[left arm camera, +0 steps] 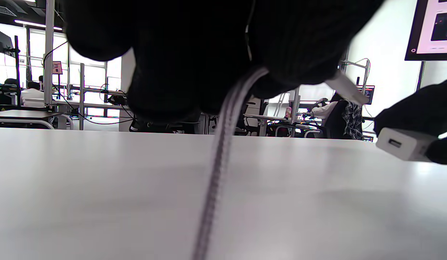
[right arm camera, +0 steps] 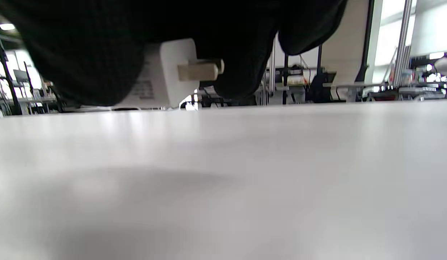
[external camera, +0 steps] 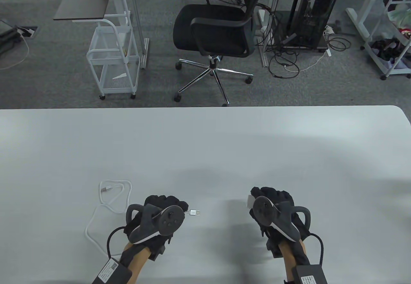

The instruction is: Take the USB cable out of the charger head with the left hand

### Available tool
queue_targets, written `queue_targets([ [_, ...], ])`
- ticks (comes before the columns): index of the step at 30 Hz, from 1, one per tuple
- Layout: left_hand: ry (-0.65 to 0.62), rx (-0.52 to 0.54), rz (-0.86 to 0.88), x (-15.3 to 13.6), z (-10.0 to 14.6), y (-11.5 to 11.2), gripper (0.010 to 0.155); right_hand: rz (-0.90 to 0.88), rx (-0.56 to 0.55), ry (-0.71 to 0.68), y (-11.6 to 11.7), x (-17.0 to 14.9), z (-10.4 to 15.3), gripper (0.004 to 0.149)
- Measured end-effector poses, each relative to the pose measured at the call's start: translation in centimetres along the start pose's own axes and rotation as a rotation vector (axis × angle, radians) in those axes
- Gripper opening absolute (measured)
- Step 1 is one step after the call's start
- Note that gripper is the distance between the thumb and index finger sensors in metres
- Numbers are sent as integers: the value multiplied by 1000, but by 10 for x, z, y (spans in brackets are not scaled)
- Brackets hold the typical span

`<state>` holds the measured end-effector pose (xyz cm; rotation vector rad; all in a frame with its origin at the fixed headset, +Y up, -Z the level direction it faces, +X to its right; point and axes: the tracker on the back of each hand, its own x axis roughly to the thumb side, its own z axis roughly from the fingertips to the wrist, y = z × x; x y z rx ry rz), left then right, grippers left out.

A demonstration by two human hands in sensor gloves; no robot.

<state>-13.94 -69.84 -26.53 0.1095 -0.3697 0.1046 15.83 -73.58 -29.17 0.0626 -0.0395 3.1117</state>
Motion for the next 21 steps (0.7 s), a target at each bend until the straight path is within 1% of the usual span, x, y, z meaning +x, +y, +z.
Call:
queue_targets([
  [2, 0, -6, 1, 0, 0, 0, 41, 31, 56, 15, 10, -1, -4, 68],
  [7, 2, 0, 8, -1, 0, 1, 41, 99, 142, 41, 28, -4, -8, 68],
  [15, -6, 4, -1, 1, 0, 0, 41, 103, 143, 43, 25, -3, -7, 68],
  [17, -14, -10, -2, 2, -1, -1, 41, 86, 158, 39, 22, -4, -7, 73],
  [21, -44, -51, -5, 7, -2, -8, 41, 59, 132, 35, 14, -4, -7, 73],
])
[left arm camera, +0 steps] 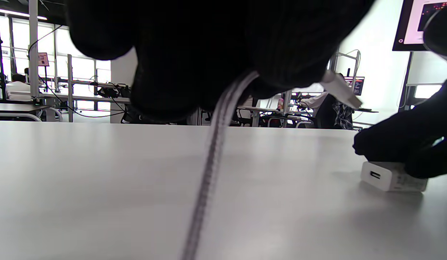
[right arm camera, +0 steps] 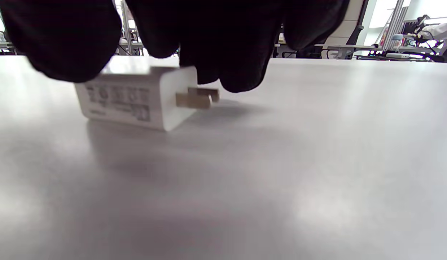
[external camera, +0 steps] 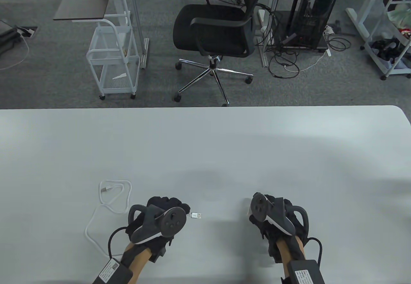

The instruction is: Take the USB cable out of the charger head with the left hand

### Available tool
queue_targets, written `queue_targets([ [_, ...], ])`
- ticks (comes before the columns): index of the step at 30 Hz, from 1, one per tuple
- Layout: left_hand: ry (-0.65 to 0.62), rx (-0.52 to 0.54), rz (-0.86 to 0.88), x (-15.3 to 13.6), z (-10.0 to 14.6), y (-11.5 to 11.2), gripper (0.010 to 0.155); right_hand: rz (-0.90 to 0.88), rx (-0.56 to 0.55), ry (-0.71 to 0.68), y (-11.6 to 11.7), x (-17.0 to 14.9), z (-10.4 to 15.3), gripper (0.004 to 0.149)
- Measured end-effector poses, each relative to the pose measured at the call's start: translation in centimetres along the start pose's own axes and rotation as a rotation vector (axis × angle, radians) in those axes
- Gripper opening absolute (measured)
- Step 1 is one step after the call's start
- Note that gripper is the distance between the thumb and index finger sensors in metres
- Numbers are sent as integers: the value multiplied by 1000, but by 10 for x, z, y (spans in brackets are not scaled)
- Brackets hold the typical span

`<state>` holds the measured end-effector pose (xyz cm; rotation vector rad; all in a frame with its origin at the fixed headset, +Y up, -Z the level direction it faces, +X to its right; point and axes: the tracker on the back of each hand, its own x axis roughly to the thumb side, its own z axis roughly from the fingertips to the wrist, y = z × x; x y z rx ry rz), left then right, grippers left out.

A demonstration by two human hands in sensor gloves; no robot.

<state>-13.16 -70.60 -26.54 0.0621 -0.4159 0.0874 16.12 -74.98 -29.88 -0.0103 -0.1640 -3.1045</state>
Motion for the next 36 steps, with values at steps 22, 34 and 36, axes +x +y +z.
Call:
queue_targets([
  [22, -56, -237, -194, 19, -15, -61, 50, -14, -37, -24, -7, 1, 1, 68],
  [34, 121, 20, 50, -15, 1, 1, 73, 23, -178, 13, -23, -9, 5, 64],
  [36, 152, 88, 64, -19, 6, 11, 73, 45, -215, 23, -27, -12, 7, 63],
])
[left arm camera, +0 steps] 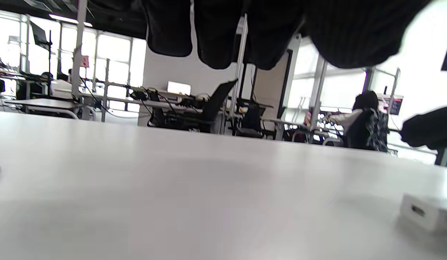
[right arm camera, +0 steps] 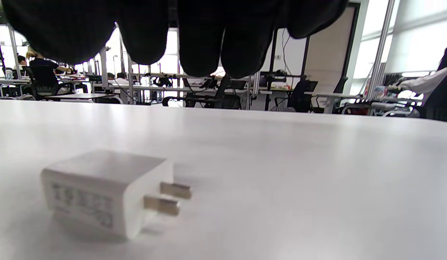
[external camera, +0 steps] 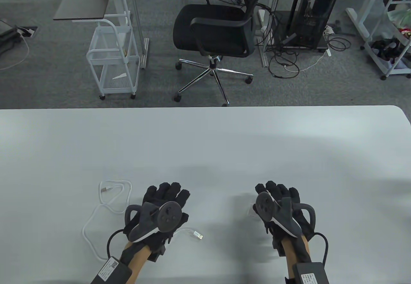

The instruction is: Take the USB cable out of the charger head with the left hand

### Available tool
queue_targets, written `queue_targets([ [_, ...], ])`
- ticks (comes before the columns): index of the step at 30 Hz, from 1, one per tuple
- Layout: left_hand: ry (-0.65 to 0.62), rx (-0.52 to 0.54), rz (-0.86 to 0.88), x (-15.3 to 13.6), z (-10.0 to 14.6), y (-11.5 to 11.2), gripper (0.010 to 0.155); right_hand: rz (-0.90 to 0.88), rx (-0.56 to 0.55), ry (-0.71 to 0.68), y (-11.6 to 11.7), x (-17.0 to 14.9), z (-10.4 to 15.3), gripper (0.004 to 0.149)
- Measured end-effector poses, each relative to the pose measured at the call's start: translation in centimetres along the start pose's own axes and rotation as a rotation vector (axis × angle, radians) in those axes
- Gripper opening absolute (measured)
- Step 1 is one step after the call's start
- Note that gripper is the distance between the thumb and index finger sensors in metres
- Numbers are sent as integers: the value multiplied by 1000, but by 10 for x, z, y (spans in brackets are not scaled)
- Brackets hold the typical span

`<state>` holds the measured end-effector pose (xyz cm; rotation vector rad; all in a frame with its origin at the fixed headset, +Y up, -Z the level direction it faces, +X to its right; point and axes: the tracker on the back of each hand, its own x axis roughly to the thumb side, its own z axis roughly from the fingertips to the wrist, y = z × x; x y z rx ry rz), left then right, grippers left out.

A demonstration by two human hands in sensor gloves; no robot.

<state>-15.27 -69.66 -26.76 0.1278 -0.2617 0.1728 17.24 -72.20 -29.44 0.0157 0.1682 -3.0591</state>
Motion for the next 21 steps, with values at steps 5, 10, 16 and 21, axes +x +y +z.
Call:
queue_targets([
  [5, 74, 77, -26, -11, 3, 14, 73, 105, -86, 23, -7, -7, 2, 65],
  [10, 111, 13, -44, -20, 0, 5, 73, 150, -126, 56, -11, -14, 1, 65],
  [16, 131, -29, -86, -25, -3, -5, 73, 142, -129, 79, -12, -18, -1, 66],
  [21, 128, -53, -92, -25, -6, -11, 74, 130, -134, 83, -12, -18, -2, 66],
])
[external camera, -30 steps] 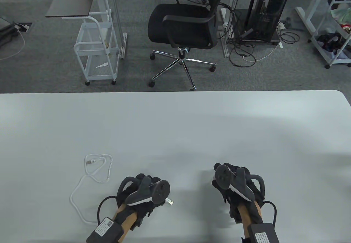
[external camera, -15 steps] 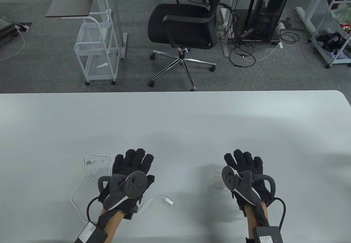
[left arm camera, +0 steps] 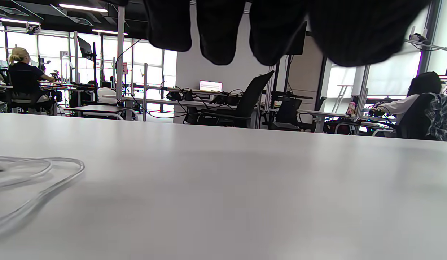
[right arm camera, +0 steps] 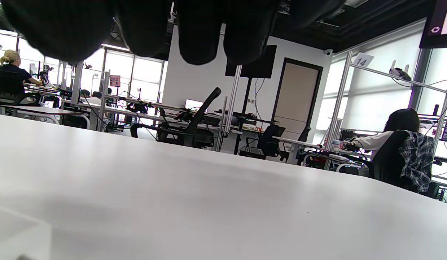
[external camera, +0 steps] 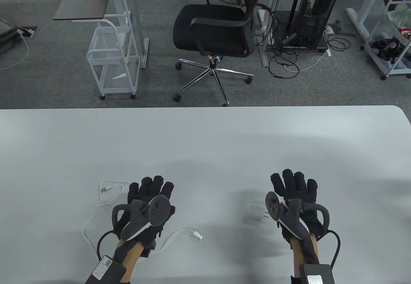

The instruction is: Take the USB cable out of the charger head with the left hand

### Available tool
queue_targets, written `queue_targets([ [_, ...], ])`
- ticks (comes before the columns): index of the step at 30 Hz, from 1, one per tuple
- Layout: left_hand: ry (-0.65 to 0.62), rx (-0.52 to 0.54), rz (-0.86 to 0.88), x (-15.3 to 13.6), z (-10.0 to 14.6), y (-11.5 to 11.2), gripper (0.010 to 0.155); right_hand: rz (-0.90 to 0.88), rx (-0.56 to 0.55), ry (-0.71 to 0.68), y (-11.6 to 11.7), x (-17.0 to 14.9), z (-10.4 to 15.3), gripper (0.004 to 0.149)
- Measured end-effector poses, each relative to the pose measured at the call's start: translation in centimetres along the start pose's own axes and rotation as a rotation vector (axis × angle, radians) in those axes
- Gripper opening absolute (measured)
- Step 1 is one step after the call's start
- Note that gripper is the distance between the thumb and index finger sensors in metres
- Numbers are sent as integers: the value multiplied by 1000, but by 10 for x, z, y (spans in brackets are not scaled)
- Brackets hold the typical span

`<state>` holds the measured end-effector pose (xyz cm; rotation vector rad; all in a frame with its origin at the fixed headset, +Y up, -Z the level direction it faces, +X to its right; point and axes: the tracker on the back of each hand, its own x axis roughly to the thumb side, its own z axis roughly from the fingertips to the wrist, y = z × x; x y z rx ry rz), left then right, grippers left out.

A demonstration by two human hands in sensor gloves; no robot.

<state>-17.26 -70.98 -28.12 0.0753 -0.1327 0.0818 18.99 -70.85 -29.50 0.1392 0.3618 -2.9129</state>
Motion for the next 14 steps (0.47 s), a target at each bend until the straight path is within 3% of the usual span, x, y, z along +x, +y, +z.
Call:
queue_targets([
  [6, -20, -72, 11, 7, -1, -12, 75, 9, 22, -9, 3, 0, 2, 66],
  [14, -22, -56, 0, 9, 1, -10, 75, 4, 65, -25, 9, -1, 5, 66],
])
